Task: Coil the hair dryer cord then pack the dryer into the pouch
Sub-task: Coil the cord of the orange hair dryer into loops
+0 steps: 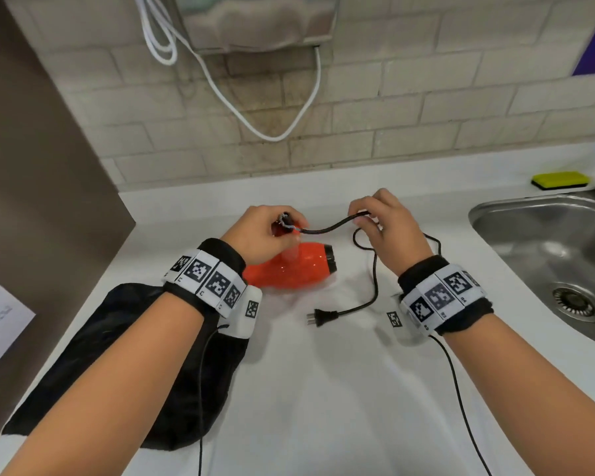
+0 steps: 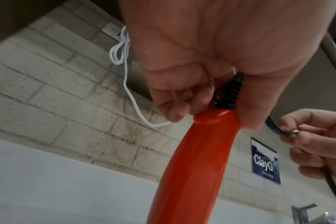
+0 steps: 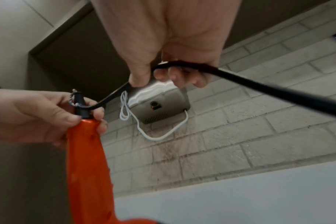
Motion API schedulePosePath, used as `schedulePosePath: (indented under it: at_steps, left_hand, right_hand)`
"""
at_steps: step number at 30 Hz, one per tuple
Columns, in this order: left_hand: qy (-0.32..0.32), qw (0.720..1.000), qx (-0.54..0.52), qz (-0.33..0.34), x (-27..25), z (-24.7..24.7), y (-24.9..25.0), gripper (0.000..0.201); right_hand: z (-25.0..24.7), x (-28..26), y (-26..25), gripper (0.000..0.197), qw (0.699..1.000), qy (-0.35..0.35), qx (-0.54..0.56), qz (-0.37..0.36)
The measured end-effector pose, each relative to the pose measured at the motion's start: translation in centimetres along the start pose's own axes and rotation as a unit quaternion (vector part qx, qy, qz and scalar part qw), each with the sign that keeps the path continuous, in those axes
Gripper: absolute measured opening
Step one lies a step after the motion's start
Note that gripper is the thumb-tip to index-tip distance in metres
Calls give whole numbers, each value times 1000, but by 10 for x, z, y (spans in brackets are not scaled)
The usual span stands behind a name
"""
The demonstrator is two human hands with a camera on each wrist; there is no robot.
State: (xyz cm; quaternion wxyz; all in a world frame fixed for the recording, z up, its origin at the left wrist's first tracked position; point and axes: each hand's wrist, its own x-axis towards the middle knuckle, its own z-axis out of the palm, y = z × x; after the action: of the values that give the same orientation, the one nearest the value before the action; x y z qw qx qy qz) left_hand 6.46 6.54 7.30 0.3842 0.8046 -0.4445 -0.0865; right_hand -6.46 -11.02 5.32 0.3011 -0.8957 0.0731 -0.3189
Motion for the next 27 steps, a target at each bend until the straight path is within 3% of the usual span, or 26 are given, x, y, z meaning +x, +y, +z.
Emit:
schedulePosePath:
  at_steps: [4, 8, 11, 18, 22, 27]
  left_hand:
    - [-24, 999, -19, 17, 0, -6, 6, 18]
    - [-28, 998, -47, 22, 7, -6, 4, 23]
    - [-17, 995, -95, 11, 15, -3, 0, 21]
    - [20, 995, -94, 20, 34, -1, -1, 27]
    - [37, 994, -104, 23, 37, 5, 4, 26]
    - [36, 994, -99, 26, 38, 14, 7, 22]
  right_hand:
    - [-1, 14, -2, 20, 993, 120, -11, 4]
    - [3, 22, -6, 21, 987, 153, -16, 54]
    - [9, 25, -4, 18, 988, 142, -17, 64]
    - [25, 23, -1, 39, 998, 33, -46, -26]
    - [30, 28, -1, 32, 998, 63, 7, -16]
    - [28, 23, 1, 35, 993, 79, -79, -36]
